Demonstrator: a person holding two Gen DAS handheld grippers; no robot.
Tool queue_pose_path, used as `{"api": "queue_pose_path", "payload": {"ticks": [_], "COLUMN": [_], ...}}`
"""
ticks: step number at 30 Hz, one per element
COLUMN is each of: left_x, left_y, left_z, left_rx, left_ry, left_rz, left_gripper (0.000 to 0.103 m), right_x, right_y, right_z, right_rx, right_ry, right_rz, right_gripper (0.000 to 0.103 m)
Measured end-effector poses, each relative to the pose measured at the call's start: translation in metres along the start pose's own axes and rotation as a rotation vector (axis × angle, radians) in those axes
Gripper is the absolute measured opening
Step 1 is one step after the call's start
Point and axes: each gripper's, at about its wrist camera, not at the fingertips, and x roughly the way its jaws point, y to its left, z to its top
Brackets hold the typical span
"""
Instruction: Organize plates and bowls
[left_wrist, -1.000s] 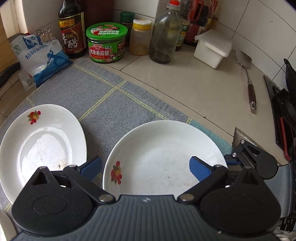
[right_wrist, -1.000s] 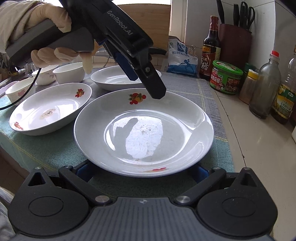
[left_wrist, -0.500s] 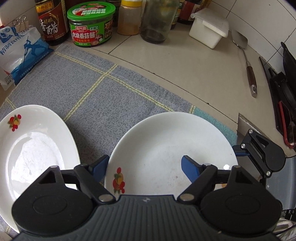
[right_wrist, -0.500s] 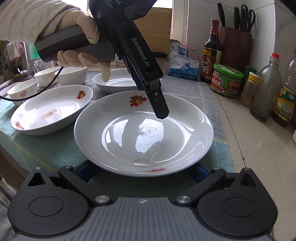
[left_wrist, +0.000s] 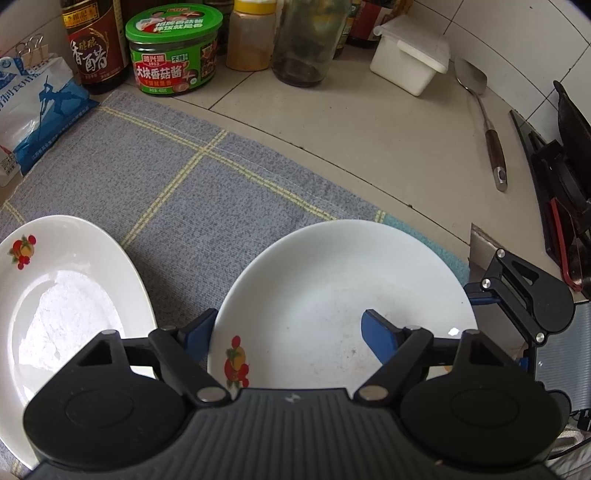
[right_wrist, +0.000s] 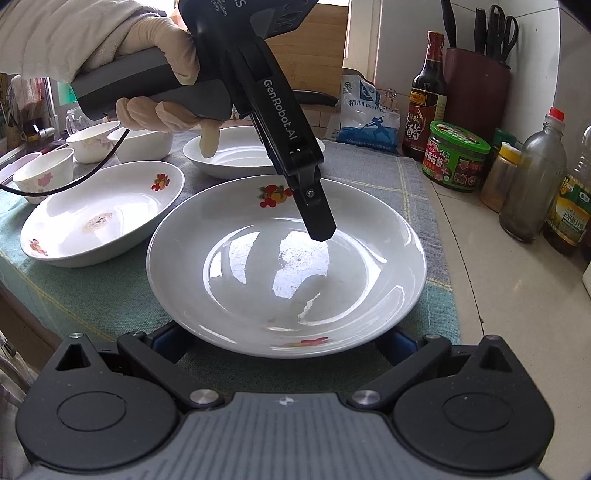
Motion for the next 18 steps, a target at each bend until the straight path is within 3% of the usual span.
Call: {"api": "queue_pose_path", "payload": {"ticks": [18], "left_x": [0.013], "left_y": [0.032], "left_z": [0.05], "left_rx": [-0.03], "left_ry": [-0.105], "left_rz": [0.006], "left_gripper": [0.082], "right_x": [0.034], "right_y": [-0.051], "right_z": [0.029], "right_rx": [-0.017], "right_ry": [0.011], "right_rz": [-0.02], "right_gripper": [0.103]}}
